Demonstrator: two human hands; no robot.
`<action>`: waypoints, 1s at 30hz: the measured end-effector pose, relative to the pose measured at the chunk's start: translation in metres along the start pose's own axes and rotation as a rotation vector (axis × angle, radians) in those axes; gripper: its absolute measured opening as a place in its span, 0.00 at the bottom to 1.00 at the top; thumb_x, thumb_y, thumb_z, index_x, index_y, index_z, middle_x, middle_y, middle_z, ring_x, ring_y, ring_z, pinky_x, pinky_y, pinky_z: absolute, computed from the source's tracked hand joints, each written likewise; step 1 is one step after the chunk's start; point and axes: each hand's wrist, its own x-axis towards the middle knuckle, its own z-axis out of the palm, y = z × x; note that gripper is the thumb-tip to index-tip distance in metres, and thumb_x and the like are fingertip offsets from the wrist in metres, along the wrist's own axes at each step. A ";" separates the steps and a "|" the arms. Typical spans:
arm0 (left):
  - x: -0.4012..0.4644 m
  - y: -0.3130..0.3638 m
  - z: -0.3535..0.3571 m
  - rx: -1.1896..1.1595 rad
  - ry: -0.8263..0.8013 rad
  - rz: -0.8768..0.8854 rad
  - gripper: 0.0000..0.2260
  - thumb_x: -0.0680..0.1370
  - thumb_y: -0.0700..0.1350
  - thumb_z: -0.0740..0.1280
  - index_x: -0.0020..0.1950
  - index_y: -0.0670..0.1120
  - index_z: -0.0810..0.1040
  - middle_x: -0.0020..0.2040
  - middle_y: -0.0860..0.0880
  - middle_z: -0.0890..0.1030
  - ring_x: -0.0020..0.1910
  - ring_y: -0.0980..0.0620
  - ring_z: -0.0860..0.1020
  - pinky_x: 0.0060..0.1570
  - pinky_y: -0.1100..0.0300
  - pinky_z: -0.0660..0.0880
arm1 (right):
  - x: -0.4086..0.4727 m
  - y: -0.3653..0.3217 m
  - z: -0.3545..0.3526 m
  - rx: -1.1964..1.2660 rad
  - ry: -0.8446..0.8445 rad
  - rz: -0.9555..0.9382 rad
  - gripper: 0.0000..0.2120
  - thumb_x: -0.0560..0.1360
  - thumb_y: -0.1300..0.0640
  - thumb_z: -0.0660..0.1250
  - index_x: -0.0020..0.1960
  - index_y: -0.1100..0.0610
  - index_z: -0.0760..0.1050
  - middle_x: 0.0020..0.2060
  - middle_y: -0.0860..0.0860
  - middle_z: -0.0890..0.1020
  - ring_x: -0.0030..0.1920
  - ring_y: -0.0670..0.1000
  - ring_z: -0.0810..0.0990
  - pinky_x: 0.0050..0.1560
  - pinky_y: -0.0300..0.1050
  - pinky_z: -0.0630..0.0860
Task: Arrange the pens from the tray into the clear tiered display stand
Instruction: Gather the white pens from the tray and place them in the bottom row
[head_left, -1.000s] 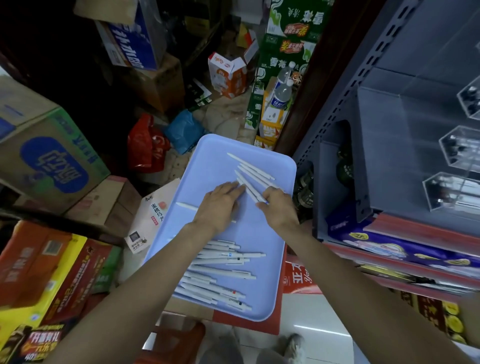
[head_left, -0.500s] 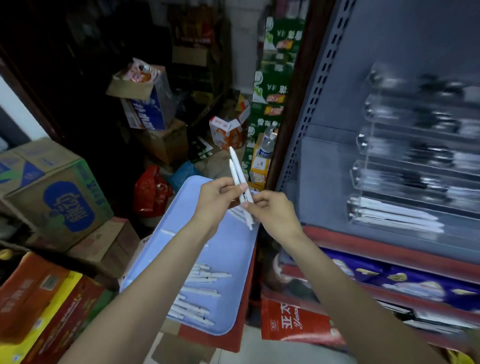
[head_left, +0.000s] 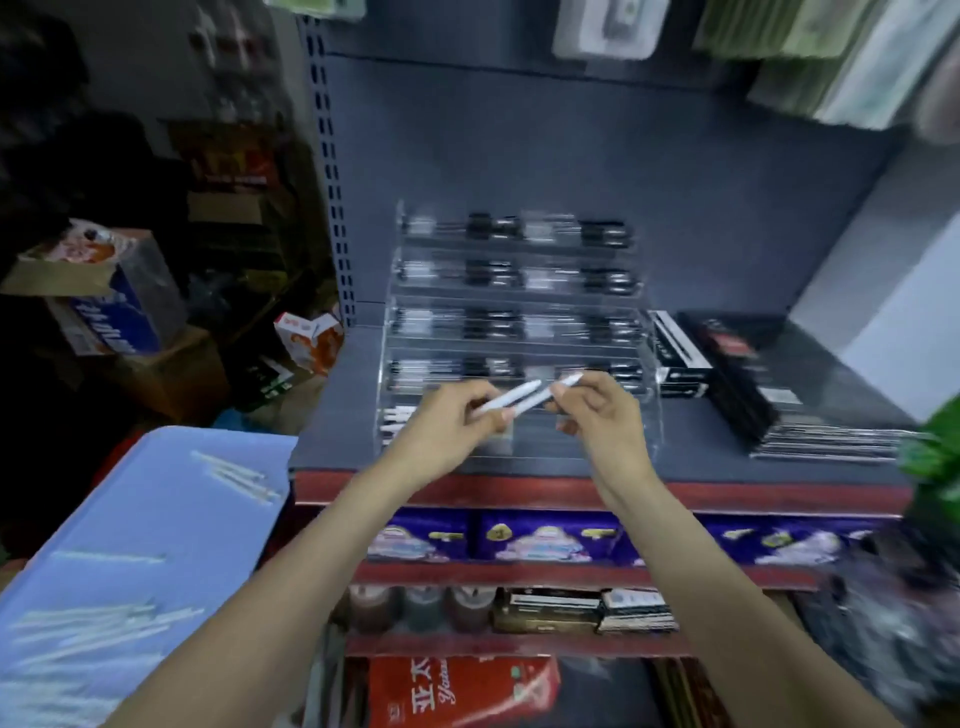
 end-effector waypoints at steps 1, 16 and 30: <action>0.003 0.004 0.010 0.006 0.025 -0.009 0.06 0.76 0.47 0.68 0.38 0.53 0.77 0.33 0.50 0.76 0.34 0.49 0.73 0.36 0.54 0.68 | 0.002 0.000 -0.016 -0.006 0.017 0.009 0.05 0.75 0.66 0.66 0.43 0.58 0.72 0.28 0.45 0.81 0.30 0.40 0.80 0.31 0.33 0.74; 0.048 0.037 0.069 0.765 0.017 -0.065 0.10 0.77 0.55 0.64 0.54 0.53 0.78 0.48 0.51 0.81 0.49 0.48 0.78 0.39 0.58 0.70 | 0.031 0.007 -0.121 -0.563 0.111 0.018 0.14 0.75 0.59 0.68 0.59 0.59 0.73 0.50 0.52 0.78 0.48 0.50 0.77 0.53 0.43 0.73; 0.054 0.045 0.076 0.659 0.010 0.042 0.12 0.76 0.52 0.66 0.58 0.52 0.76 0.55 0.52 0.77 0.54 0.51 0.76 0.49 0.55 0.72 | 0.030 0.003 -0.092 -0.501 -0.180 -0.144 0.02 0.74 0.60 0.69 0.45 0.54 0.80 0.35 0.45 0.81 0.32 0.38 0.79 0.36 0.28 0.73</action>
